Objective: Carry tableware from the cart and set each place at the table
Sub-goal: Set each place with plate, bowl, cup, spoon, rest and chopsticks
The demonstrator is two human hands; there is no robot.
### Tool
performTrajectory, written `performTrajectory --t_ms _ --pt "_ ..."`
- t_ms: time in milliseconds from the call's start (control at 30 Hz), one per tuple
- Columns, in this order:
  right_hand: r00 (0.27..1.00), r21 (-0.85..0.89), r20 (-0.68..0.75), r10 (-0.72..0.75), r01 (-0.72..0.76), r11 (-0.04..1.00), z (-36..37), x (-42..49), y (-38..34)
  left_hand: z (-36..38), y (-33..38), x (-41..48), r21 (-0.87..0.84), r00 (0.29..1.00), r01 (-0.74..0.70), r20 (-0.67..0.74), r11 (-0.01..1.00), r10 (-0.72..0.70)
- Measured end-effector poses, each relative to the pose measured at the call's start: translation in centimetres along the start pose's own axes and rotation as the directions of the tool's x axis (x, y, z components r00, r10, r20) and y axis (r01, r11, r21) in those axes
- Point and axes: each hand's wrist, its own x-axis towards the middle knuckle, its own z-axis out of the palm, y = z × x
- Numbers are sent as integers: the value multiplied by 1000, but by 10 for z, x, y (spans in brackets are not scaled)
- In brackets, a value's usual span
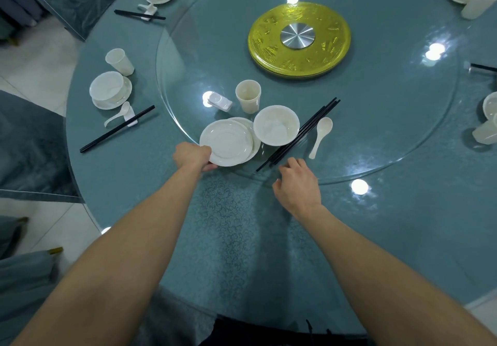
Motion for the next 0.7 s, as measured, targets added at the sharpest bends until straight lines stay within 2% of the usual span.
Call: performTrajectory --t_ms 167,267,333,433,533,700 --pt "995 -17 -101 -16 14 1000 1 0 -3 -26 -15 -4 -102 1000 -4 25 995 7" --pt "988 193 -143 -57 85 978 4 -2 -38 -55 -29 -1 -123 1000 -6 -6 992 5" --pt "998 382 -46 -46 60 922 7 -1 -69 -73 -41 1 -111 999 -5 -35 994 1" --pt "973 549 228 -45 -91 831 11 2 -116 -102 -65 2 -64 996 -16 -86 998 11" --pt "925 540 370 -85 -140 830 29 1 -144 -124 -94 3 -24 994 5 -111 1000 -8" --pt "892 481 437 -114 -125 868 57 -6 -165 -141 -133 9 -9 995 2 -104 1000 -3"
